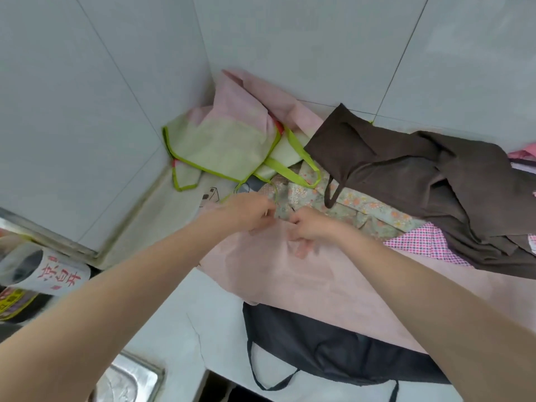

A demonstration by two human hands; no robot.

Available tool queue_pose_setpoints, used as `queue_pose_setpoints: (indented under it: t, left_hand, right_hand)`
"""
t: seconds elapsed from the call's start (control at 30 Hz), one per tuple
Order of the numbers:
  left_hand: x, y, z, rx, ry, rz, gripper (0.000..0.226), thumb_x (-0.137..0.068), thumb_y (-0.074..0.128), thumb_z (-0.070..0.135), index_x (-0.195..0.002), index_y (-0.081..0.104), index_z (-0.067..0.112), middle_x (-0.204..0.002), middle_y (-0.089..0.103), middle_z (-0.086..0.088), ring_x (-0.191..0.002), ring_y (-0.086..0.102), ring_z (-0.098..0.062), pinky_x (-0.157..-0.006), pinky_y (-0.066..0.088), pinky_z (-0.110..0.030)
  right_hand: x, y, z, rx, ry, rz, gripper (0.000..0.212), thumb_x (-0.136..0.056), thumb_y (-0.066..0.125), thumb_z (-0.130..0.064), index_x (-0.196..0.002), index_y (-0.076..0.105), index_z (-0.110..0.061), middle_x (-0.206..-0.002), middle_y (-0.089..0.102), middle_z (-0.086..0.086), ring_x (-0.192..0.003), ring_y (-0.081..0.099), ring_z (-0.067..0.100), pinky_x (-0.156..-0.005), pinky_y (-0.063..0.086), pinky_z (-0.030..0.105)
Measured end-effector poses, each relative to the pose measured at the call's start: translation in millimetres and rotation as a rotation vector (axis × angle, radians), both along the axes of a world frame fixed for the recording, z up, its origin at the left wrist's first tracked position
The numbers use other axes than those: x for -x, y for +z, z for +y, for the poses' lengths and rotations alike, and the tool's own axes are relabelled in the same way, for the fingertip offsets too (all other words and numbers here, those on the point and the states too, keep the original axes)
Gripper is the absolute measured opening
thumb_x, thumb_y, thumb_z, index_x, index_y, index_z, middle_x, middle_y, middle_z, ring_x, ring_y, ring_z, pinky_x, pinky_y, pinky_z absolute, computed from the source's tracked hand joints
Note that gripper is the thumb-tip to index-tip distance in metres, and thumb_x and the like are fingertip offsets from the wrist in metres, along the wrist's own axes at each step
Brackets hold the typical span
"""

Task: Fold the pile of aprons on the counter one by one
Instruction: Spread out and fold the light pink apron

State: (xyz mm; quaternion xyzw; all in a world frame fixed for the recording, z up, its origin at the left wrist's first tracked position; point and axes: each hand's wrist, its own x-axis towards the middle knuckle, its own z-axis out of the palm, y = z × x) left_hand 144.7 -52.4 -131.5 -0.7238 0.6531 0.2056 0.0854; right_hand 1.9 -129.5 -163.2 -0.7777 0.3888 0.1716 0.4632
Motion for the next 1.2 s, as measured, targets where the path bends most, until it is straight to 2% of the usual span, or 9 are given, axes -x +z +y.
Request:
queue_pose_setpoints:
  t: [0.1, 0.3, 0.4, 0.5, 0.67, 0.8, 0.87, 1.03, 1.2]
  left_hand:
    - [-38, -1, 17, -0.205, 0.032, -0.023, 0.014, -0.089, 0.053, 0.023, -0.077, 0.055, 0.016, -0.074, 0.057, -0.001, -0.074, 0.056, -0.022, -0.065, 0.043, -0.031]
    - [-93, 20, 17, -0.297, 0.162, -0.042, 0.029, -0.088, 0.054, 0.017, -0.060, 0.049, 0.015, -0.041, 0.053, 0.006, -0.031, 0.050, -0.001, -0.045, 0.040, -0.017]
    - [-111, 50, 0, -0.235, 0.147, -0.132, 0.031, -0.091, 0.057, 0.025, -0.062, 0.052, 0.015, -0.050, 0.056, -0.001, -0.043, 0.058, -0.013, -0.052, 0.047, -0.023]
    - [-118, 95, -24, 0.053, 0.146, -0.335, 0.027, -0.092, 0.056, 0.027, -0.070, 0.057, 0.011, -0.071, 0.058, -0.011, -0.069, 0.057, -0.028, -0.066, 0.046, -0.033]
    - [-99, 148, -61, 0.706, 0.375, -0.208, 0.042, -0.093, 0.046, 0.011, -0.134, 0.040, 0.008, -0.136, 0.037, -0.020, -0.105, 0.052, -0.044, -0.080, 0.040, -0.043]
    - [-56, 107, -54, 0.588, 0.267, -0.091, 0.046, -0.094, 0.043, 0.009, -0.138, 0.033, 0.005, -0.139, 0.033, -0.018, -0.114, 0.049, -0.037, -0.087, 0.040, -0.041]
    - [-39, 59, -47, 0.412, 0.181, -0.011, 0.044, -0.092, 0.044, 0.009, -0.136, 0.036, 0.006, -0.134, 0.038, -0.017, -0.116, 0.049, -0.035, -0.086, 0.041, -0.038]
    - [3, -42, -2, -0.033, 0.031, 0.076, 0.042, -0.091, 0.043, 0.011, -0.133, 0.040, 0.012, -0.127, 0.041, -0.012, -0.119, 0.044, -0.035, -0.092, 0.043, -0.042]
    - [20, -71, 30, 0.325, 0.141, -0.099, 0.036, -0.093, 0.044, 0.009, -0.130, 0.043, 0.007, -0.130, 0.040, -0.011, -0.121, 0.041, -0.031, -0.088, 0.033, -0.034]
  right_hand:
    - [-4, -7, -1, -0.023, -0.078, -0.022, 0.022, -0.092, 0.055, -0.003, -0.075, 0.046, -0.013, -0.067, 0.060, 0.011, -0.048, 0.066, 0.014, -0.042, 0.052, 0.023]
    - [5, 3, -5, -0.118, -0.007, 0.156, 0.014, -0.091, 0.059, -0.007, -0.097, 0.047, -0.004, -0.087, 0.061, 0.018, -0.052, 0.068, 0.019, -0.043, 0.054, 0.027]
    - [18, 10, -8, -0.225, -0.042, 0.226, 0.037, -0.090, 0.061, -0.004, -0.120, 0.041, 0.005, -0.088, 0.070, 0.024, -0.053, 0.068, 0.016, -0.055, 0.058, 0.025]
    - [8, 27, -17, -0.280, -0.221, 0.065, 0.031, -0.089, 0.059, 0.002, -0.118, 0.046, 0.008, -0.072, 0.069, 0.022, -0.051, 0.067, 0.016, -0.054, 0.057, 0.025]
    - [-40, 74, -40, -0.292, -0.588, -0.397, 0.006, -0.087, 0.056, 0.011, -0.092, 0.055, 0.008, -0.062, 0.065, 0.014, -0.041, 0.063, 0.015, -0.043, 0.054, 0.023]
    - [-69, 85, -50, -0.327, -0.738, -0.617, 0.039, -0.088, 0.051, 0.012, -0.125, 0.045, -0.002, -0.102, 0.061, 0.016, -0.076, 0.067, 0.025, -0.077, 0.057, 0.037]
    - [-64, 75, -50, -0.193, -0.710, -0.552, 0.045, -0.089, 0.051, 0.007, -0.128, 0.041, -0.011, -0.100, 0.057, 0.008, -0.086, 0.059, 0.023, -0.087, 0.051, 0.040]
    - [-5, 30, -39, 0.080, -0.527, -0.123, 0.038, -0.089, 0.057, -0.006, -0.126, 0.050, 0.001, -0.103, 0.050, 0.011, -0.091, 0.051, 0.021, -0.065, 0.044, 0.024]
    - [61, -8, -9, 0.316, -0.261, 0.108, 0.028, -0.086, 0.059, -0.008, -0.113, 0.060, 0.001, -0.108, 0.060, 0.014, -0.097, 0.056, 0.022, -0.068, 0.037, 0.023]
